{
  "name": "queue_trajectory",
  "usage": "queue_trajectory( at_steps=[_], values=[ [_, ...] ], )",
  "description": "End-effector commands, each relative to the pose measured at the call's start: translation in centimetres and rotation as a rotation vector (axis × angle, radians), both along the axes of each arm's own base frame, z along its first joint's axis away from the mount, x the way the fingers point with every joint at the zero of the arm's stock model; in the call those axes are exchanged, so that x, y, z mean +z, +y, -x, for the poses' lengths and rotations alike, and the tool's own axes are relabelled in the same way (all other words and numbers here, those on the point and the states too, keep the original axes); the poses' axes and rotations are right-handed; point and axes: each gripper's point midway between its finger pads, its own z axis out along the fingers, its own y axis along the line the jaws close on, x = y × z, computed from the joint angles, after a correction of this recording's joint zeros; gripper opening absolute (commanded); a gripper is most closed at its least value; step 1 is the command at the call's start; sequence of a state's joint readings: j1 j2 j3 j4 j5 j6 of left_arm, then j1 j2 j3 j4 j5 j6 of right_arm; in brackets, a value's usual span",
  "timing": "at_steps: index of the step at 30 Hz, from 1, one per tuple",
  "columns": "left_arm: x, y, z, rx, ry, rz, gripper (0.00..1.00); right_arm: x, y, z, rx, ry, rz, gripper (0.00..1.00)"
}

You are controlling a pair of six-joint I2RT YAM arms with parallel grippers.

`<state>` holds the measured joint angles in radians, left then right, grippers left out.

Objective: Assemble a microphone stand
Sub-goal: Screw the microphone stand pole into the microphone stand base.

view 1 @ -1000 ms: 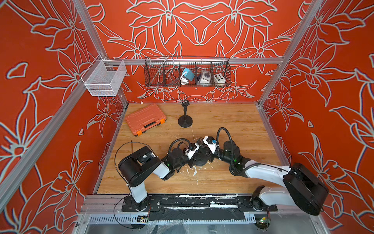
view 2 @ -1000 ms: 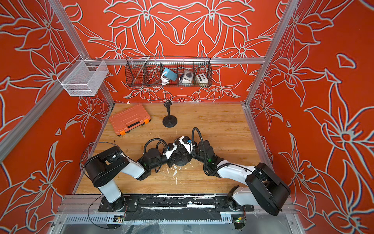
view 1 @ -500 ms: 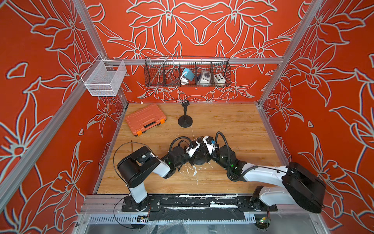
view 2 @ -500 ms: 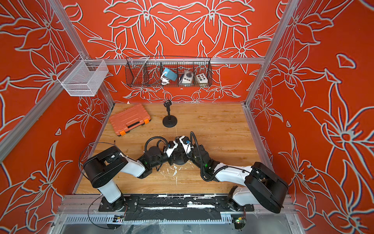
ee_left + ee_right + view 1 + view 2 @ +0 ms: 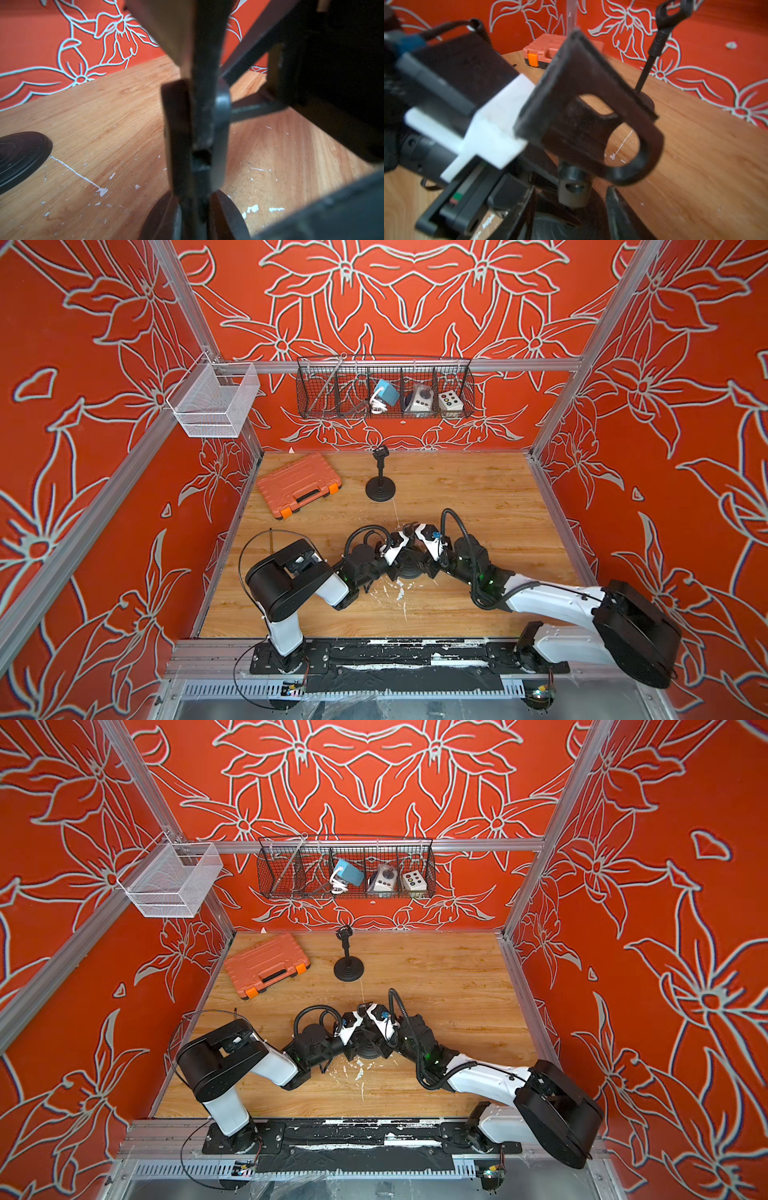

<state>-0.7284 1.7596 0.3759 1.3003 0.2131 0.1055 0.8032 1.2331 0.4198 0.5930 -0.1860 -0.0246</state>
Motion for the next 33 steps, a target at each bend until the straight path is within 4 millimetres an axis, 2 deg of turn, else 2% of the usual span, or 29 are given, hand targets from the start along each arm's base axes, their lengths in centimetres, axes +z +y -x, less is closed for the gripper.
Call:
queue_trajectory(
  at_steps=[1, 7, 12, 23, 31, 33],
  values=[
    [-1.1, 0.4, 0.8, -0.01, 0.011, -0.02, 0.0, 0.5, -0.4, 2.2, 0.205, -0.024, -0.017, 0.62],
    [-1.2, 0.2, 1.5, -0.051, 0.018, -0.027, 0.0, 1.3, -1.0, 2.9, 0.422, -0.088, -0.015, 0.62],
    [-1.3, -0.1, 2.0, -0.08, 0.022, -0.027, 0.0, 1.8, -0.8, 2.4, 0.538, -0.105, 0.011, 0.6],
    [-1.9, -0.5, 2.4, -0.123, 0.02, -0.046, 0.0, 2.5, 0.9, 1.9, 0.72, -0.126, -0.011, 0.59],
    [-2.1, -0.4, 2.3, -0.117, 0.021, -0.058, 0.0, 2.0, 1.5, 2.3, 0.82, -0.061, -0.024, 0.48],
    [-2.1, -0.3, 2.3, -0.115, 0.021, -0.061, 0.0, 2.0, 1.5, 2.2, 0.821, -0.063, -0.026, 0.35]
  ],
)
